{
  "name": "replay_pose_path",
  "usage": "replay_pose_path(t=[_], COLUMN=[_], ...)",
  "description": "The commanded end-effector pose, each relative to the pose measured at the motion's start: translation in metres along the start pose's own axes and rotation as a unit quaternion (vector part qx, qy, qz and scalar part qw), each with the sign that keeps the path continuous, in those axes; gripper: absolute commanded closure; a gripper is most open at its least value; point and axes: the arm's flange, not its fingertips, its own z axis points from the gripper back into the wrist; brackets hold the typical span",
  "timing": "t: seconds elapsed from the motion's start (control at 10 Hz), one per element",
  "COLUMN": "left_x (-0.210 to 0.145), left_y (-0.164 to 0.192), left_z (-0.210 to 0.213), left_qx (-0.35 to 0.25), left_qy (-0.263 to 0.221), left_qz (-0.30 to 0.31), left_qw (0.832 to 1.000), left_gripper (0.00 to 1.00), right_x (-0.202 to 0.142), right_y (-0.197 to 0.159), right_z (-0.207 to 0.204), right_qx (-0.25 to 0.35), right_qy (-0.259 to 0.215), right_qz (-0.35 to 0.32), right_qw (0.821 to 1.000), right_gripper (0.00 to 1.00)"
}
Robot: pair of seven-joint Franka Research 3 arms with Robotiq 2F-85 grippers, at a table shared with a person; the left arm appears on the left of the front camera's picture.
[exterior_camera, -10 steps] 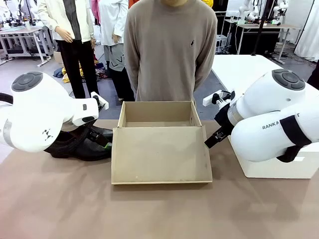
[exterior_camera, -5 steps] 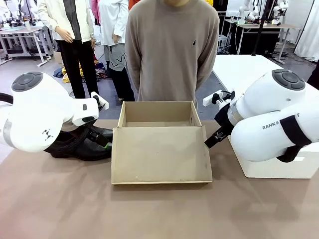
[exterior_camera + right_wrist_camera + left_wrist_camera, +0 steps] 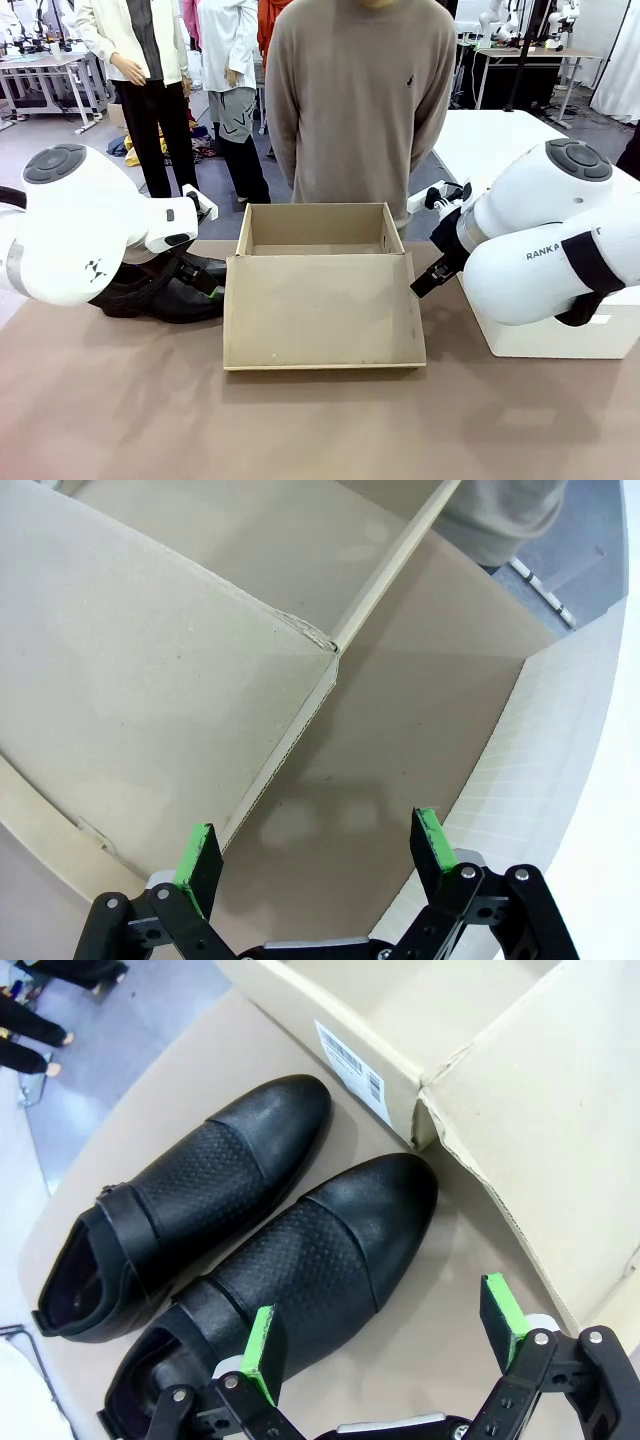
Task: Pack the shoes into the box.
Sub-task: Place one shoe of the Shoes into the Shoes Box.
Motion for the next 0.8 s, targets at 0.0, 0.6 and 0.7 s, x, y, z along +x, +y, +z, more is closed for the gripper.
replay_pose_path(t=[0.0, 0.6, 0.7], left_x=[0.007, 0.040, 0.043], left_y=[0.003, 0.004, 0.004], left_z=[0.023, 0.097, 0.107], left_qx=[0.011, 0.018, 0.022], left_qy=[-0.012, -0.047, -0.049], left_qz=[0.000, -0.046, -0.053], left_qw=[1.000, 0.998, 0.997], left_gripper=[0.00, 0.00, 0.00], right_x=[0.010, 0.030, 0.031], right_y=[-0.002, -0.021, -0.024], right_z=[0.018, 0.088, 0.099], right_qx=[0.011, 0.041, 0.047], right_qy=[-0.008, -0.041, -0.051], right_qz=[0.001, 0.021, 0.026], right_qw=[1.000, 0.998, 0.997], right_gripper=[0.00, 0.00, 0.00])
